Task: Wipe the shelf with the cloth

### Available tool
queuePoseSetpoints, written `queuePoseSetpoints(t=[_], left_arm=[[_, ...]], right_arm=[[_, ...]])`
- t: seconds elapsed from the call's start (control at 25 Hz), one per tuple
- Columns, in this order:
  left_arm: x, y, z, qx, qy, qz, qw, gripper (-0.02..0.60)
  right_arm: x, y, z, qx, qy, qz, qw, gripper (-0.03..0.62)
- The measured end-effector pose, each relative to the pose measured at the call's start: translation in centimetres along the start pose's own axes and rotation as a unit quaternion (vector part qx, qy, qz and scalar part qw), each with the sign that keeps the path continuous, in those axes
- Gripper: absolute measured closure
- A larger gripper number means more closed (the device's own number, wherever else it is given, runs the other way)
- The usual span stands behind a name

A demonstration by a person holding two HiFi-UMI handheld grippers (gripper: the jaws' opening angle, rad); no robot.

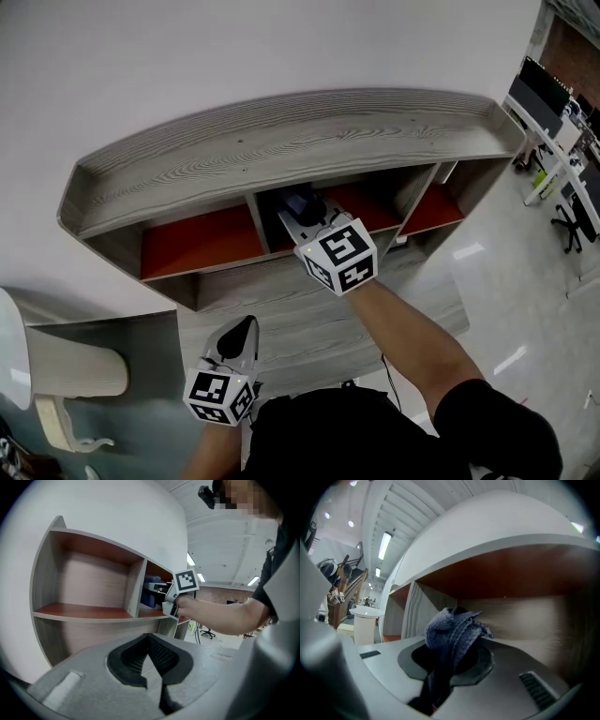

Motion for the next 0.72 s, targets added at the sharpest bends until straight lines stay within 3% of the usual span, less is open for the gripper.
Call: queuePoseSetpoints(t=[0.28,0.72], left_arm=[[0.3,0.0,-1.0,-0.007,-0.003,-0.002,1.0,0.572],[1.1,-0.2,-1.4,-0.013,0.0,-0.009,0.9999,0.572]], right_arm=[[-2.6,-0.2,2.2,0.017,-0.016,-0.017,1.0,0.516],[-2.8,-0.6,2.9,0.031,-0.011,-0.027,0.999,0.516]])
Point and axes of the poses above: the fingertips, and each gripper's own axes: z forward along the fingers, y to its left, x out of its underside, the point moved 1 cm from there along -z, backward along the fingers, and after that the axes turned 15 degrees about y, right-handed, at the moved point
